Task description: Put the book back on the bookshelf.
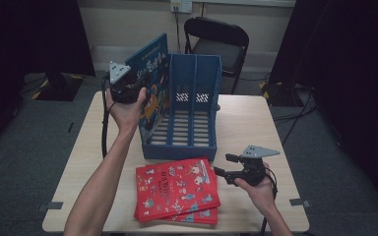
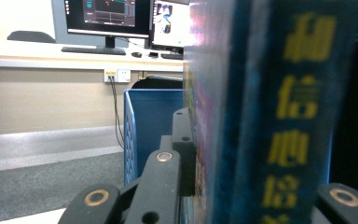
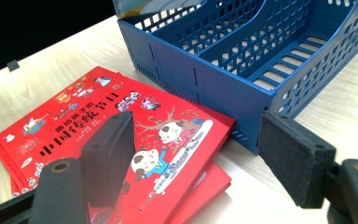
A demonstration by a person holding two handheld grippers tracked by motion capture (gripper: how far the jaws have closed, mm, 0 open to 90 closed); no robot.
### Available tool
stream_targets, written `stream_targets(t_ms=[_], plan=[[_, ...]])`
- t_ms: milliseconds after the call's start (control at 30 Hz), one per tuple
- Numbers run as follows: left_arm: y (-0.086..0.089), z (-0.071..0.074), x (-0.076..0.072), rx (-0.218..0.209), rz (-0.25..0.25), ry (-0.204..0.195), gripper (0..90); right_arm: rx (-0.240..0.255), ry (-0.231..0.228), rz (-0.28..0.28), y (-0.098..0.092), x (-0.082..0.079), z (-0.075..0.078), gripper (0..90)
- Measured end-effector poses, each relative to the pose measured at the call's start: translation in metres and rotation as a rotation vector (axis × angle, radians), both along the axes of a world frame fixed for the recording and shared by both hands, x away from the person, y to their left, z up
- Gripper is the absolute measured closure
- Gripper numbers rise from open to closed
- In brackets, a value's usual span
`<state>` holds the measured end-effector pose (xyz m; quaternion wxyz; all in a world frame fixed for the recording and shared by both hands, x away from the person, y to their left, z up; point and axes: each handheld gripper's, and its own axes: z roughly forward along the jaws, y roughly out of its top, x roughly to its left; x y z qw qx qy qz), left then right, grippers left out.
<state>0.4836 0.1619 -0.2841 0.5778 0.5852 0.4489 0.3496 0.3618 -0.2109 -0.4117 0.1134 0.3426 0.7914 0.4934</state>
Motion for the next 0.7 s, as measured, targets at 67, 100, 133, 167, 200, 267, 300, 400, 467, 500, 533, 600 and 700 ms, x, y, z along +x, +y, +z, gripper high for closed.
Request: stream_targets(t_ms=[67,100,133,167,200,267,300,400,467,500,533,600,700], plan=[[-0.002,-0.002,0.002,-0.003,0.001,-0.004,83.0,0.001,0.000,0.000,0.000,0.000,0.000,27.1],[-0.004,-0.002,0.001,0.007,0.009,-0.015,83.0,0.002,0.002,0.001,0.000,0.000,0.000,27.1],[-0.005,-0.003,0.002,0.012,0.006,-0.022,83.1,0.000,0.003,0.001,0.000,0.000,-0.001,27.1],[-0.006,-0.004,0.002,0.026,0.008,-0.028,83.1,-0.002,0.004,0.002,0.000,0.000,-0.001,27.1],[-0.008,-0.004,0.004,0.041,0.007,-0.027,83.1,0.000,0.005,0.004,0.000,0.000,-0.001,27.0],[-0.012,-0.005,0.006,0.038,0.006,-0.020,83.0,-0.001,0.006,0.004,0.000,0.000,-0.001,27.0],[-0.014,-0.008,0.006,0.048,0.006,-0.030,82.9,-0.001,0.006,0.006,0.000,0.000,-0.002,27.0],[-0.016,-0.014,0.009,0.057,0.011,-0.026,82.9,-0.003,0.007,0.013,0.001,-0.001,-0.002,27.0],[-0.013,-0.019,0.010,0.044,0.011,-0.012,82.9,-0.004,0.007,0.012,0.000,-0.001,-0.002,26.9],[-0.012,-0.022,0.010,0.050,0.008,-0.011,82.9,-0.003,0.008,0.012,-0.001,-0.001,-0.002,26.9],[-0.011,-0.025,0.010,0.056,0.002,-0.005,83.0,-0.003,0.009,0.010,-0.001,-0.001,-0.002,26.9],[-0.010,-0.031,0.009,0.059,-0.001,0.002,82.9,-0.003,0.012,0.008,-0.002,-0.001,-0.004,26.9],[-0.009,-0.042,0.005,0.033,0.003,0.011,82.8,-0.009,0.015,0.009,-0.002,-0.001,-0.004,26.9]])
